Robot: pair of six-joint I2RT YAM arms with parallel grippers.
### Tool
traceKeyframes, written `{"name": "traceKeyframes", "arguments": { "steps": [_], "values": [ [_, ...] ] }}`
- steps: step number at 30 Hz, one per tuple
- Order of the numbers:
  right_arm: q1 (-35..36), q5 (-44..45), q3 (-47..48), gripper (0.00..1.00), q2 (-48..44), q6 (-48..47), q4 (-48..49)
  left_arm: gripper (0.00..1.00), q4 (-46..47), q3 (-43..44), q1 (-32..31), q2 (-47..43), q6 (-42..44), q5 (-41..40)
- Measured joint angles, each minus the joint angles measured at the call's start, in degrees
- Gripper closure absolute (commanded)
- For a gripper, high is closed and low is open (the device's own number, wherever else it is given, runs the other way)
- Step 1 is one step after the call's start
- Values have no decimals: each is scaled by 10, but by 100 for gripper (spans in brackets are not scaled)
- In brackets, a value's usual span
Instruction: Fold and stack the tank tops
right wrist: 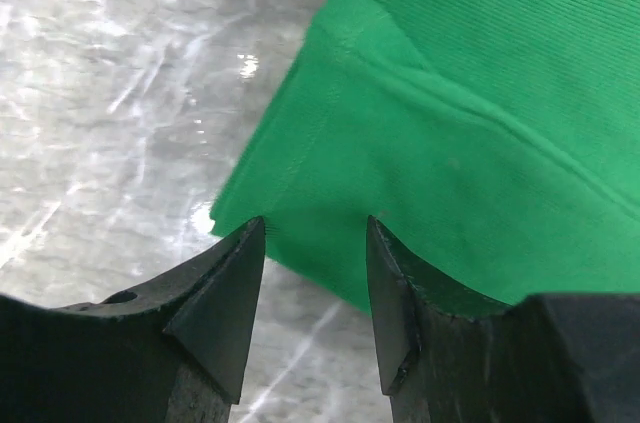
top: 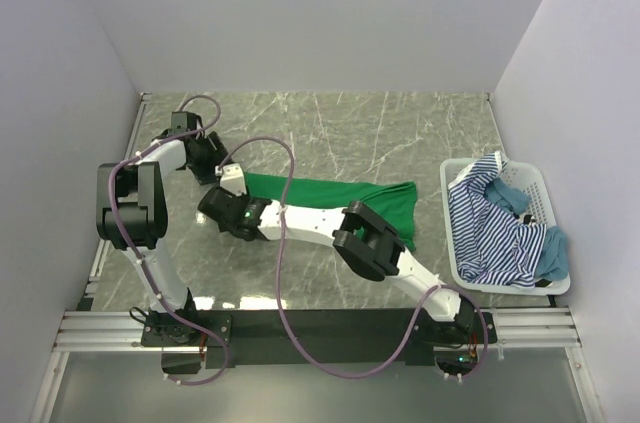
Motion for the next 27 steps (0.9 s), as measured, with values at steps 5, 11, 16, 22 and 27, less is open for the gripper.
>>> {"name": "traceKeyframes", "arguments": {
  "steps": [5, 11, 16, 22, 27],
  "values": [
    [18, 28, -26, 47, -5, -4, 37, 32, 0, 0, 0, 0, 0, -2],
    [28, 39, -2, 47, 3, -13, 43, 32, -3, 0, 1, 0, 0, -17],
    [28, 56, -10, 46, 3, -19, 65, 32, -3, 0, 4, 0, -1, -23],
    [28, 67, -1, 46, 8, -30, 69, 33, -4, 0, 6, 0, -5, -31],
    [28, 67, 9, 46, 19, -32, 70, 34, -4, -2, 18, -7, -20, -54]
  ]
}}
